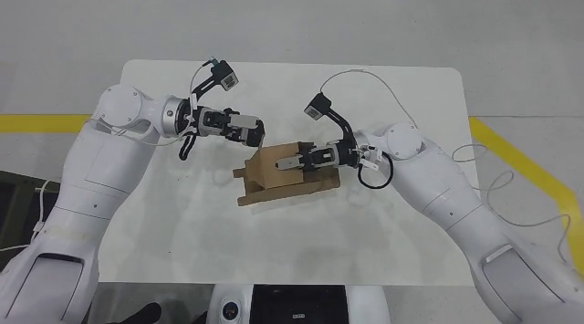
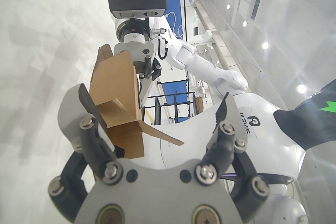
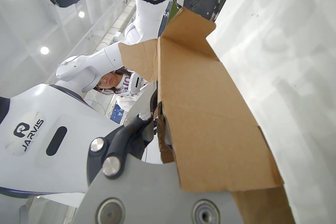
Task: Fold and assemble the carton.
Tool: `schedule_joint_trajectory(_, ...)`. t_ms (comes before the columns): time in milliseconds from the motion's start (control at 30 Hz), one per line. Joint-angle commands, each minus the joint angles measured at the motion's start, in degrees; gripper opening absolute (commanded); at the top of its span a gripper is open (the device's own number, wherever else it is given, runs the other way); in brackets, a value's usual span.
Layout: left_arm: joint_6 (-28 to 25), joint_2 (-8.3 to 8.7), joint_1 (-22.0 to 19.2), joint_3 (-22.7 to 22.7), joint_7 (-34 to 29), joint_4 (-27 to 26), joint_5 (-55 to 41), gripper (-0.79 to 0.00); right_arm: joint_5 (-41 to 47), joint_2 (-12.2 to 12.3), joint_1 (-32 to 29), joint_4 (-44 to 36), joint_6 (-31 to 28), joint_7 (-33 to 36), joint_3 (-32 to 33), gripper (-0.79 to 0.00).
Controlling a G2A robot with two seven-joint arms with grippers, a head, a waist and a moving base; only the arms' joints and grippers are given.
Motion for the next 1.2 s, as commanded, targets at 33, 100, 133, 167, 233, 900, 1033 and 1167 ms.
schedule_joint_trajectory(33,0.2,-0.05,0.1,0.2,-0.4,-0.5,-0.1,0.0,-0.2,-0.2,0.2,0.5,0.1,0.1,-0.3,-0.785)
schedule_joint_trajectory(100,0.2,-0.11,0.2,0.3,-0.5,-0.9,-0.1,0.0,-0.3,-0.3,0.4,0.7,0.1,0.1,-0.4,-0.785)
schedule_joint_trajectory(133,0.2,-0.14,0.2,0.3,-0.5,-1.0,-0.1,0.0,-0.3,-0.4,0.4,0.9,0.0,0.0,-0.5,-0.785)
schedule_joint_trajectory(167,0.1,-0.16,0.2,0.4,-0.5,-1.1,0.0,0.0,-0.5,-0.4,0.5,1.1,-0.1,-0.1,-0.5,-0.785)
schedule_joint_trajectory(233,0.2,-0.23,0.2,0.6,-0.5,-1.1,0.1,0.0,-0.6,-0.5,0.6,1.6,-0.2,-0.2,-0.5,-0.785)
schedule_joint_trajectory(900,-3.1,0.41,0.7,-2.0,2.4,-0.9,4.6,0.0,-4.7,1.7,0.9,8.1,-6.1,-6.2,5.5,-0.785)
schedule_joint_trajectory(1033,-3.1,0.41,0.7,-2.0,2.4,-0.9,4.6,0.0,-4.7,1.7,0.9,8.1,-6.1,-6.2,5.5,-0.785)
schedule_joint_trajectory(1167,-3.1,0.41,0.7,-2.0,2.4,-0.9,4.6,0.0,-4.7,1.7,0.9,8.1,-6.1,-6.2,5.5,-0.785)
